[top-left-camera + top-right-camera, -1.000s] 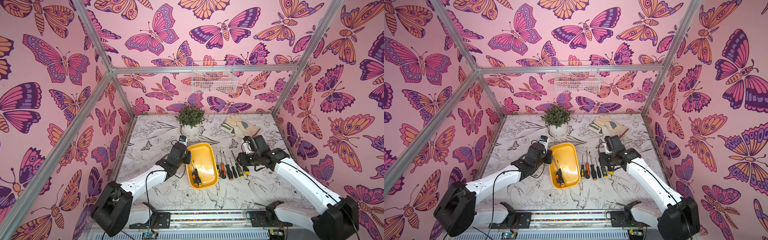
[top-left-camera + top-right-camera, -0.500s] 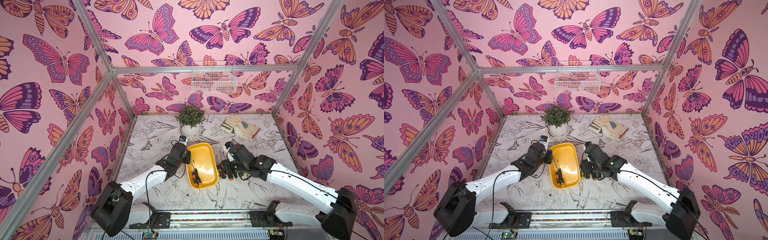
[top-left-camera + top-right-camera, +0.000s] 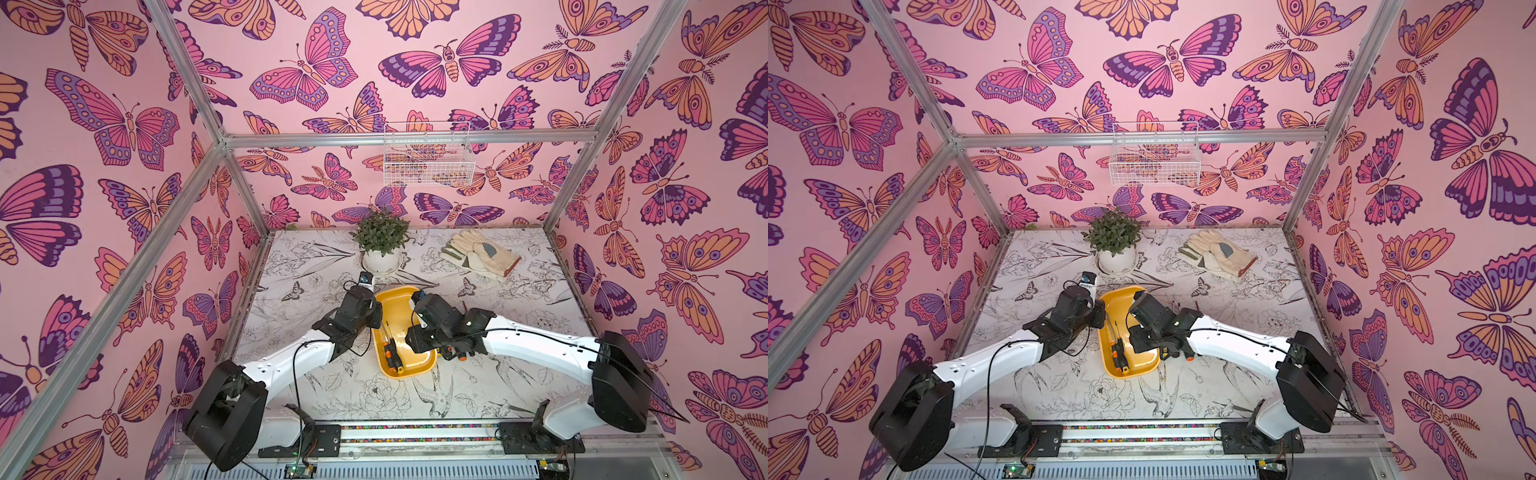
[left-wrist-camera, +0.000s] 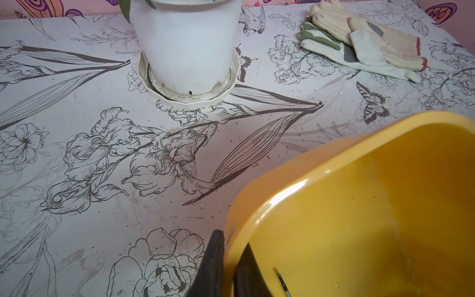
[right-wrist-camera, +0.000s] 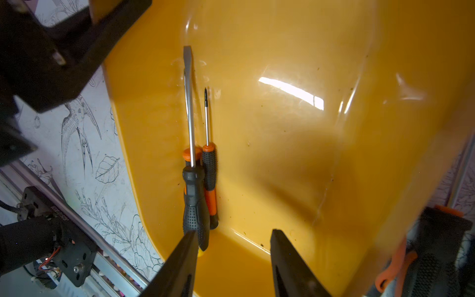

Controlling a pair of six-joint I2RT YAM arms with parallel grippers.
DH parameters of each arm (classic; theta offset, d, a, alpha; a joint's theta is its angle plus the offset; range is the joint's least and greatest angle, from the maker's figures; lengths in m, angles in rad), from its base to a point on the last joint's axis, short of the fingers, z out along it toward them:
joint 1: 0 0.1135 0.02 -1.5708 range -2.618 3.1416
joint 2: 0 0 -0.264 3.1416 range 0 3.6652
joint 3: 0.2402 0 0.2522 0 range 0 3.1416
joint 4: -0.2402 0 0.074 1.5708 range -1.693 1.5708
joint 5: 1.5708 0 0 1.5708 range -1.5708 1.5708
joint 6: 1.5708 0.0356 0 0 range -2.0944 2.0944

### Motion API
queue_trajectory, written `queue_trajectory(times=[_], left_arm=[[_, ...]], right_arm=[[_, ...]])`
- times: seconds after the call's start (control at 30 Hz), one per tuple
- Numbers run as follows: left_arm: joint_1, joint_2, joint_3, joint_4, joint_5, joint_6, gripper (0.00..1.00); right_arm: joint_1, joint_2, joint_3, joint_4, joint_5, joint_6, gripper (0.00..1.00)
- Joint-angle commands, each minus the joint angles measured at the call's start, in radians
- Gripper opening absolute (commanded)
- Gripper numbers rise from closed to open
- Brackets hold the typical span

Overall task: Take out the screwdriver from the storage box
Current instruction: Pick up the screwdriver from the storage box.

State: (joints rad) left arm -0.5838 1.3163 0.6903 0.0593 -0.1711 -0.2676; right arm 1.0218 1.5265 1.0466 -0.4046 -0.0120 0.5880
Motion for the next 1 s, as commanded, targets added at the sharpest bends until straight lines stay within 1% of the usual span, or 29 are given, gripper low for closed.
queue_trajectory(times=[0.0, 0.07, 0.17, 0.43, 0.8, 0.97], left_arm=[[-0.010, 0.013, -0.007, -0.030, 0.004, 0.030, 0.00], [-0.013, 0.014, -0.007, -0.030, 0.002, 0.030, 0.00], [-0.015, 0.008, -0.008, -0.030, -0.003, 0.030, 0.00], [-0.017, 0.000, -0.012, -0.030, -0.007, 0.031, 0.00], [-0.017, 0.015, -0.012, -0.029, -0.008, 0.027, 0.00], [-0.017, 0.013, -0.010, -0.029, -0.007, 0.025, 0.00]], right_arm=[[0.004, 0.027, 0.019, 0.064, -0.027, 0.030, 0.50], [0.006, 0.038, 0.013, 0.093, -0.048, 0.042, 0.50], [0.006, 0.099, 0.017, 0.119, -0.070, 0.046, 0.49], [0.006, 0.196, 0.080, 0.108, -0.102, 0.030, 0.48], [0.030, 0.228, 0.129, 0.092, -0.116, 0.023, 0.48], [0.047, 0.272, 0.157, 0.071, -0.129, 0.018, 0.46]])
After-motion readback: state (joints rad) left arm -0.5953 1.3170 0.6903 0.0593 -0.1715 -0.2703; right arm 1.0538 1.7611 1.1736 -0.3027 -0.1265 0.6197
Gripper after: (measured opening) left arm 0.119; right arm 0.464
